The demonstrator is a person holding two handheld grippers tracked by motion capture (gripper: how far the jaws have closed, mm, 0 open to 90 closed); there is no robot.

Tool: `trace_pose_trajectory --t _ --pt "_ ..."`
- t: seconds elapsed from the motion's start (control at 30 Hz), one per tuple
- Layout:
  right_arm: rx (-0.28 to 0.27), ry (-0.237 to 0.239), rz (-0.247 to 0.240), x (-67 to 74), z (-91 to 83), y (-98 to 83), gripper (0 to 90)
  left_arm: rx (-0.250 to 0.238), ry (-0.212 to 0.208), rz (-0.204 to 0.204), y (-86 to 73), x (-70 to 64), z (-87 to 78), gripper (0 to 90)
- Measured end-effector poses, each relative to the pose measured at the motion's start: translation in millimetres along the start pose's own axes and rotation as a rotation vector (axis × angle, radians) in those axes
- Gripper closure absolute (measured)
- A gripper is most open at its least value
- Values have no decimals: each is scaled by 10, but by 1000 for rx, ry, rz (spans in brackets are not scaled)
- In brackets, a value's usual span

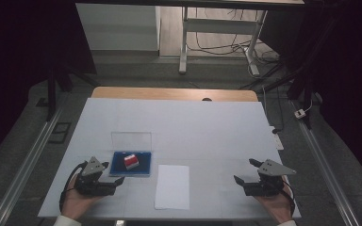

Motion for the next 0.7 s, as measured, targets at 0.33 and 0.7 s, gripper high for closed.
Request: trace_pose_trajectory --t 0.33,0.7 --pt "-30 6 -18 30 17 18 174 2 8 -1 -18 26 1 171" --pt "-37 24 7 7 8 6 192 -2 11 3 -25 43 -26 173"
Point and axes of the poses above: each handheld gripper's, and its own axes: z roughly forward along the jaws, y roughly out of its top, x roughly to its left, the point moved 5 cm from there along z, roughly forward along the jaws, and after that the axes turned 7 degrees about x, right-handed, at the moved point
